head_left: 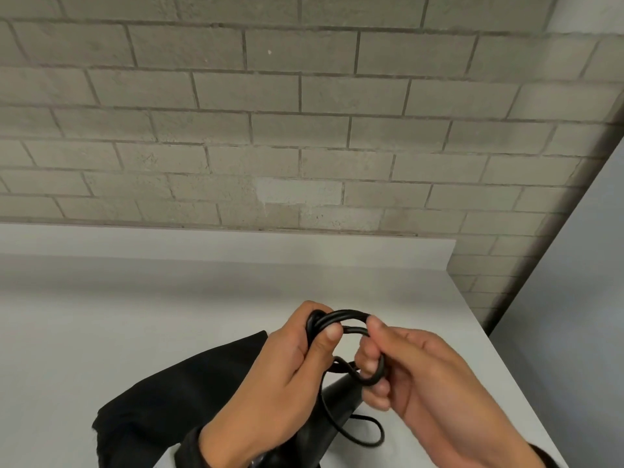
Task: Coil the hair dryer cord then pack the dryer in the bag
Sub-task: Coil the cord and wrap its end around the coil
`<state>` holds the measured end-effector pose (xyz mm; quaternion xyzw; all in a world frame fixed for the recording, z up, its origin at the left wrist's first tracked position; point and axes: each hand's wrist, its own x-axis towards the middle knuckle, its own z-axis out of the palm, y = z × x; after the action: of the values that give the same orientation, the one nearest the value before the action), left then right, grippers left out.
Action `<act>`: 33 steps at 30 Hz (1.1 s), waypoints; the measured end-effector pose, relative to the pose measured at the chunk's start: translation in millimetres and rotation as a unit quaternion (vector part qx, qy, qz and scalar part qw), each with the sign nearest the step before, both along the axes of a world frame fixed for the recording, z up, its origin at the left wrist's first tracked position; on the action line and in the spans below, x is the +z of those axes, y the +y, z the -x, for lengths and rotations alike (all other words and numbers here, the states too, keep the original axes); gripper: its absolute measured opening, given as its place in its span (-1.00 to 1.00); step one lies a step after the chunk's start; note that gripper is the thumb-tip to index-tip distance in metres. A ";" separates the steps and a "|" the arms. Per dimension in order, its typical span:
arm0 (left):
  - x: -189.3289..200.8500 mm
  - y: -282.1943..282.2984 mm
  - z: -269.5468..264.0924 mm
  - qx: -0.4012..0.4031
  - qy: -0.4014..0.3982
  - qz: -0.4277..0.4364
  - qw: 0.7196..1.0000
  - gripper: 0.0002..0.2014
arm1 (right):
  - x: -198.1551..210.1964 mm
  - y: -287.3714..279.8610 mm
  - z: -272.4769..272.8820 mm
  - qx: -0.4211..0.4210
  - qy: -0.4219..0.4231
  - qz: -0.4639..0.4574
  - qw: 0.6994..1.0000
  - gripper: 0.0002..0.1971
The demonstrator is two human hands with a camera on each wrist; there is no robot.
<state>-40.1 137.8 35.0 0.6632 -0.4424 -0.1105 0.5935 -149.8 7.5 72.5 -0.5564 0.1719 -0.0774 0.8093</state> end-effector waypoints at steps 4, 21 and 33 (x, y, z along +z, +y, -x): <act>2.0 1.4 3.1 -0.014 -0.005 -0.004 1.000 -0.85 | -7.5 -8.9 -4.5 0.083 -0.006 -0.313 0.946 -0.66; 3.1 -3.9 -6.9 0.025 -0.012 0.010 1.000 -0.85 | -48.5 15.6 -12.1 -0.185 -0.230 0.200 0.934 -0.61; 4.4 -5.1 -1.7 0.040 -0.015 -0.011 0.999 -0.87 | -9.5 -1.3 19.9 -0.024 -0.138 -0.212 0.967 -0.41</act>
<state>-38.4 132.7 39.4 0.6887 -0.4231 -0.0815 0.5831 -169.7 6.2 63.0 -0.3521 0.0839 -0.1347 0.9224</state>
